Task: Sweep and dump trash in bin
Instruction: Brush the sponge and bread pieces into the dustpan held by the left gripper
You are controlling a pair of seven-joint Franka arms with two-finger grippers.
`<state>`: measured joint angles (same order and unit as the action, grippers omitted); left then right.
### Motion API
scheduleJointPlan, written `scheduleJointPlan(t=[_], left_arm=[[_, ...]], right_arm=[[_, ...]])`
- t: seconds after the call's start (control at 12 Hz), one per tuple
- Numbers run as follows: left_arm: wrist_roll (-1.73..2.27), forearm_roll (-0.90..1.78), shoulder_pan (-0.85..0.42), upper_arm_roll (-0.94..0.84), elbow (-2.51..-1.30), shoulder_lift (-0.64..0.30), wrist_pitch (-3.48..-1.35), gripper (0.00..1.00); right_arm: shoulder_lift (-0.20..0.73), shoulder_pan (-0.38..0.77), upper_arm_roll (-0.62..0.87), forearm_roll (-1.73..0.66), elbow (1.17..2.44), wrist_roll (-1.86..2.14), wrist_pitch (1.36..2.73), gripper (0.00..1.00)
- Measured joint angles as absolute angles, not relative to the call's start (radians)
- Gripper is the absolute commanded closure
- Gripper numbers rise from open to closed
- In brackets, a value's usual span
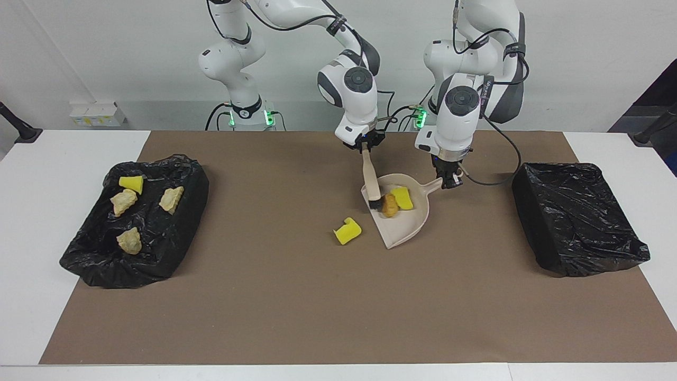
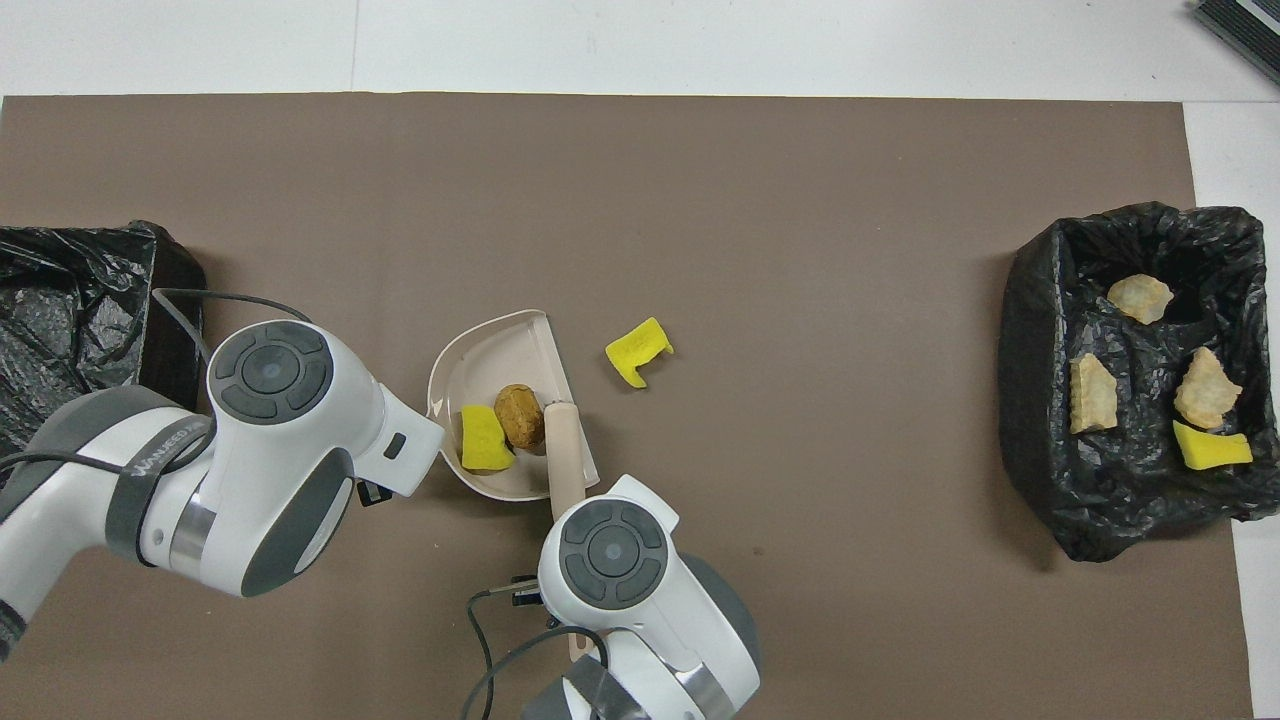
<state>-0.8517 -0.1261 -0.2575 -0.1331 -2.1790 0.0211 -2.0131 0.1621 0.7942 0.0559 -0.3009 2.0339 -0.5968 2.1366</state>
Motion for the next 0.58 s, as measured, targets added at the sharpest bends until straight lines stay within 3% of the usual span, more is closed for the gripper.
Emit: scheduleJointPlan(t=[0.17, 0.58], left_arm=[[-0.836, -0.111, -0.257, -0.132, -2.185, 0.022, -2.017, 1.00], [-0.810, -0.028, -0.237, -0.124, -2.246, 0.025, -2.140, 1.00]], right_arm=[[0.162, 0.771, 0.041, -0.285, 2.007, -0.598, 2.061, 1.00], [0.172, 0.554, 0.033, -0.002, 1.945, -0.476, 1.900, 1.00]])
